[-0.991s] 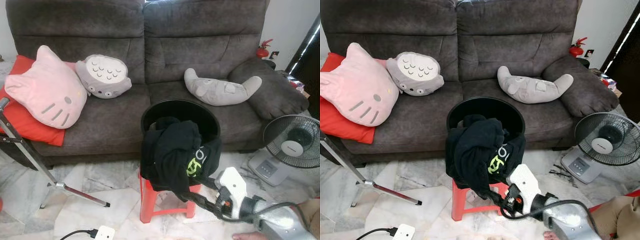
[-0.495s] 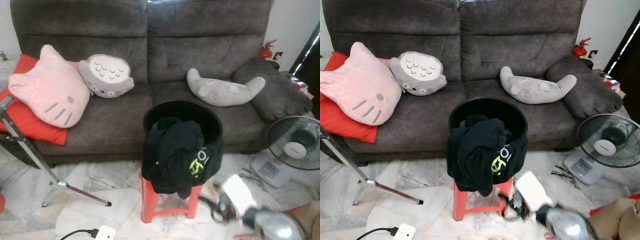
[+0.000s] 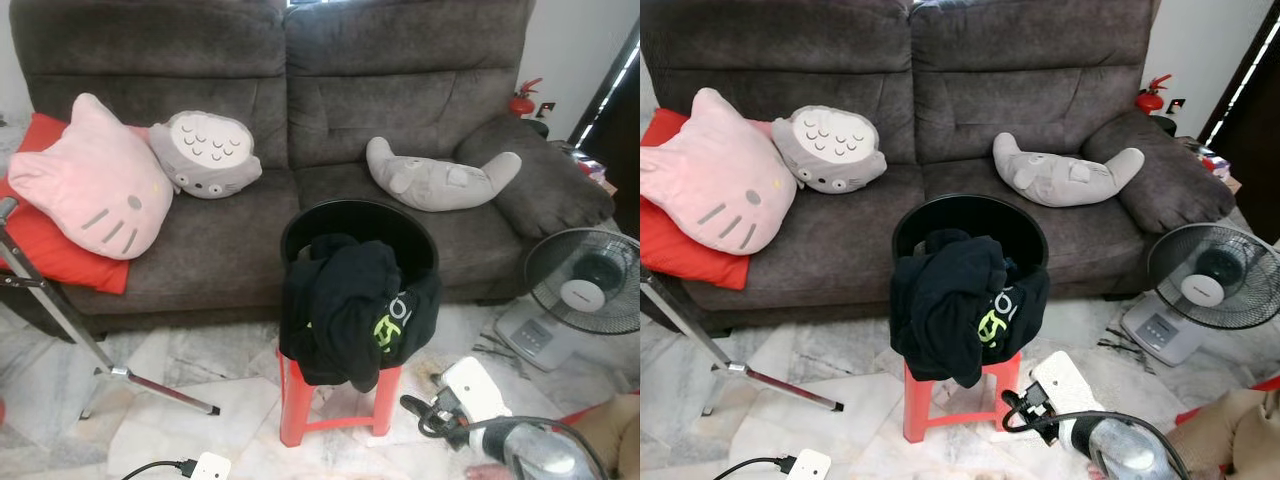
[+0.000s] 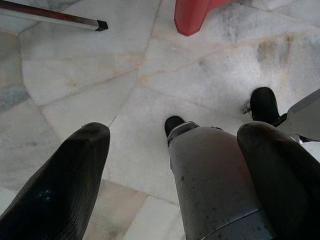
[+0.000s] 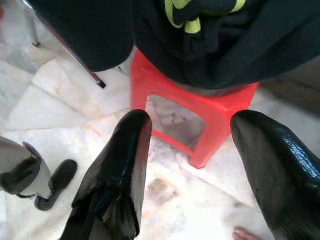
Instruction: Hang hanger
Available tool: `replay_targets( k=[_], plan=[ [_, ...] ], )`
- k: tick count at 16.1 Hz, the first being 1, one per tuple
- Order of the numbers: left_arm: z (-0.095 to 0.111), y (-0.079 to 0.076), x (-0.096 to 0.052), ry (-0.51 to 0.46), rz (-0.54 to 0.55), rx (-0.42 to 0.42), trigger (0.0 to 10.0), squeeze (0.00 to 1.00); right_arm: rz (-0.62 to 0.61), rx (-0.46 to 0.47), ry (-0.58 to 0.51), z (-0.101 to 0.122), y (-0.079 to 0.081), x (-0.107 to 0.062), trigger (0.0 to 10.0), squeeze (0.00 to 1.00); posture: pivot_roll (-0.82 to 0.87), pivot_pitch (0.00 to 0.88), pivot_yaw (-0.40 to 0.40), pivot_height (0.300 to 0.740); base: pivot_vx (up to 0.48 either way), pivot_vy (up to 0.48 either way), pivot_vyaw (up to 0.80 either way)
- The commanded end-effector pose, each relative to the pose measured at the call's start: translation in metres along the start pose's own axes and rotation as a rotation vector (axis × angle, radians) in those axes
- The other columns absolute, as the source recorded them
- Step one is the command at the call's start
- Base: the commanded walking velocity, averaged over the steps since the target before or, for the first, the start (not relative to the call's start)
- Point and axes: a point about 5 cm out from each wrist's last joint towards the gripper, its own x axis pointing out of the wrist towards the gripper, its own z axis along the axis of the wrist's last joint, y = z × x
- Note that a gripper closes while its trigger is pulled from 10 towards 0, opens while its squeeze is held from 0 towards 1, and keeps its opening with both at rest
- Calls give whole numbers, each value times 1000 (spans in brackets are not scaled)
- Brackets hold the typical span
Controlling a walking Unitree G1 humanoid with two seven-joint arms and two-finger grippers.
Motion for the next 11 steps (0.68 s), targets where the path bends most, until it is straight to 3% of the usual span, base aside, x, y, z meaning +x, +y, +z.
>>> replay_targets(
  k=[1, 2, 5, 6, 11],
  plan=[
    [-14, -7, -3, 56, -25, -6, 10000, 0, 53, 119, -59, 4, 8, 6, 10000, 0, -98, 0, -34, 740, 0, 0, 0],
    [-14, -7, -3, 57, -26, -8, 10000, 0, 98, 271, -96, 0, 14, 14, 10000, 0, -96, 0, -35, 740, 0, 0, 0],
    [-14, -7, -3, 56, -26, -14, 10000, 0, 190, 462, -127, -14, 25, 28, 10000, 0, -90, 0, -36, 740, 0, 0, 0],
    [-14, -7, -3, 56, -25, -13, 10000, 0, 229, 590, -153, -21, 28, 33, 10000, 0, -85, 0, -34, 740, 0, 0, 0],
    [-14, -6, -3, 57, -19, -12, 10000, 0, 297, 732, -183, -38, 33, 35, 10000, 0, -74, 0, -32, 740, 0, 0, 0]
  ],
)
